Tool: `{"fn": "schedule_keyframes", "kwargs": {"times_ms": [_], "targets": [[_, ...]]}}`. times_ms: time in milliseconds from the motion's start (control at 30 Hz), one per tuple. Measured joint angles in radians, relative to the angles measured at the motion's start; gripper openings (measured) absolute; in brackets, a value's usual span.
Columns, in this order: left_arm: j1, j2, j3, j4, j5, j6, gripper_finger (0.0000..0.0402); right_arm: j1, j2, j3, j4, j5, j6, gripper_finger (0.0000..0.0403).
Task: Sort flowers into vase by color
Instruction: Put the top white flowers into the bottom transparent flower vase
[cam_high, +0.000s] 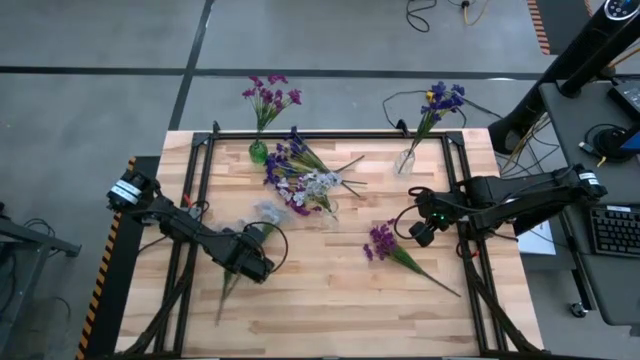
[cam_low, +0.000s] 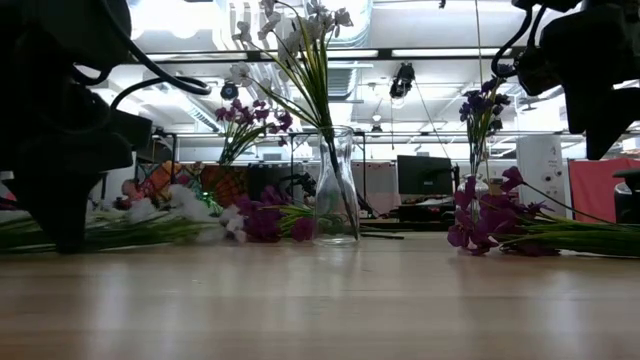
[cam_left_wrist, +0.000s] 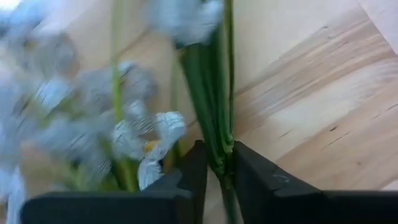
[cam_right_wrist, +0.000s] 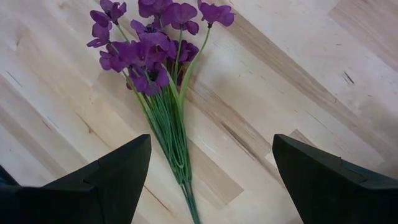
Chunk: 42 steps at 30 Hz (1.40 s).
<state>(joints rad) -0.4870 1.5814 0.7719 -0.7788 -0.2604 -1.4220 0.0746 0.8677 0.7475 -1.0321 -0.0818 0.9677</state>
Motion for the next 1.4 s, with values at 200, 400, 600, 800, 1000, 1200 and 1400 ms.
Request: {"fn": "schedule_keyframes", "kwargs": {"times_ms": [200,400,600,800,1000,1200,1400], "targets": [[0.0,-0.011,0.0,-0.034,0.011,0.016,0.0008,0.0,0.0,0.0,0.001,0.0,-0.011,0.0327],[-0.005,-0.081,0.0,-0.068,0.013,0.023,0.0015,0.0,0.0,0.0,0.001,0.004,-0.018,0.0327],[-0.027,-0.187,0.0,-0.093,0.012,0.036,0.0012,0.0,0.0,0.0,0.005,0.005,-0.025,0.0327],[-0.045,-0.289,0.0,-0.148,0.001,0.069,0.0011,0.0,0.0,0.0,0.026,0.007,-0.049,0.0327],[-0.06,-0.392,0.0,-0.194,-0.027,0.079,0.0011,0.0,0.0,0.0,0.025,0.016,-0.059,0.0327],[-0.06,-0.505,0.0,-0.245,-0.011,0.071,0.0012,0.0,0.0,0.0,0.027,0.032,-0.063,0.0327],[-0.075,-0.593,0.035,-0.254,0.002,0.078,0.0013,0.0,0.0,0.0,0.028,0.032,-0.063,0.0327]]}}
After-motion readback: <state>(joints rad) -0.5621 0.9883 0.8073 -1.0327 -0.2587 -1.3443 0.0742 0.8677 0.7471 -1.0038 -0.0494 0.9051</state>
